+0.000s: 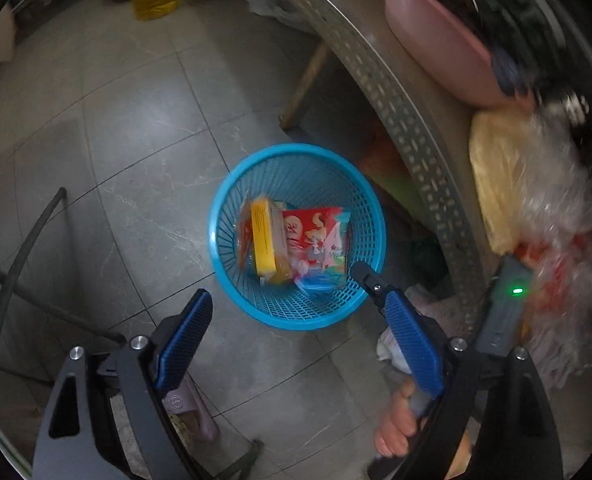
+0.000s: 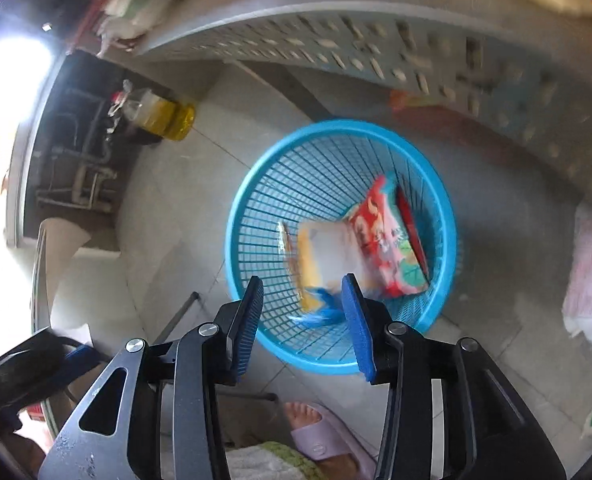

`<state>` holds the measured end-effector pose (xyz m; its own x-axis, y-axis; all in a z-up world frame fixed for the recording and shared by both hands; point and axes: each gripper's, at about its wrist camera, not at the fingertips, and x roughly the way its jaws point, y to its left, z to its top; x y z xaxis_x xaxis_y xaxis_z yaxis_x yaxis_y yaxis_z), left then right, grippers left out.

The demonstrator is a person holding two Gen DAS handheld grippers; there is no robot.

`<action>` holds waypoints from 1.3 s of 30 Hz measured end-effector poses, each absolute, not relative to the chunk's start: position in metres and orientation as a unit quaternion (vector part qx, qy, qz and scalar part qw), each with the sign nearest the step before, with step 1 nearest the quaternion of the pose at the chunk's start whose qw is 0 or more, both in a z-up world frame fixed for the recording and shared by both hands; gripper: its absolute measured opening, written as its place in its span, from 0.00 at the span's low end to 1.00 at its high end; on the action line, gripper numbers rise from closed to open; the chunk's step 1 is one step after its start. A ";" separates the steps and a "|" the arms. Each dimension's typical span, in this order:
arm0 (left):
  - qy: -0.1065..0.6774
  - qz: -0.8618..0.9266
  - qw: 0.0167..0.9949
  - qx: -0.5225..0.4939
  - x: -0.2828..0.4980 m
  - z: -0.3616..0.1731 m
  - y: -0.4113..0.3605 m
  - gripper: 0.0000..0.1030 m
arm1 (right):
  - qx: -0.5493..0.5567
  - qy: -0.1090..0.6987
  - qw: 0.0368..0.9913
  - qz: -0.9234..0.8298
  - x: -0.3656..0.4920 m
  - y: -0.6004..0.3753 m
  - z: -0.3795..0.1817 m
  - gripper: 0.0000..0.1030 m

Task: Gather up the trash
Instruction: 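Carry both items to the blue basket and open both tools over it, then move both open tools back toward the table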

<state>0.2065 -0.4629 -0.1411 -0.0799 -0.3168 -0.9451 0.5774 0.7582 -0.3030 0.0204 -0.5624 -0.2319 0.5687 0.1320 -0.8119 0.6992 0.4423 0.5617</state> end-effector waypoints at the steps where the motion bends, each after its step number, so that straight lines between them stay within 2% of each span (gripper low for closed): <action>1: 0.644 -0.334 0.680 0.105 0.207 -0.134 -0.458 0.83 | 0.492 0.422 0.737 -0.191 0.019 -0.560 -0.232 0.40; 10: 0.567 -0.366 0.728 0.119 0.201 -0.069 -0.422 0.83 | 0.480 0.417 0.748 -0.188 -0.003 -0.548 -0.217 0.41; 15: 0.531 -0.388 0.747 0.099 0.185 -0.031 -0.383 0.83 | 0.446 0.415 0.772 -0.181 -0.011 -0.526 -0.187 0.49; 25: 0.478 -0.420 0.769 0.053 0.140 0.016 -0.267 0.83 | 0.290 0.423 0.840 -0.177 -0.016 -0.450 -0.097 0.78; 32: 0.435 -0.387 0.813 0.023 0.115 0.036 -0.156 0.83 | 0.202 0.401 0.880 -0.154 -0.007 -0.407 -0.040 0.86; 39: 0.397 -0.341 0.852 -0.015 0.090 0.040 -0.051 0.83 | 0.189 0.385 0.903 -0.035 0.018 -0.355 -0.006 0.86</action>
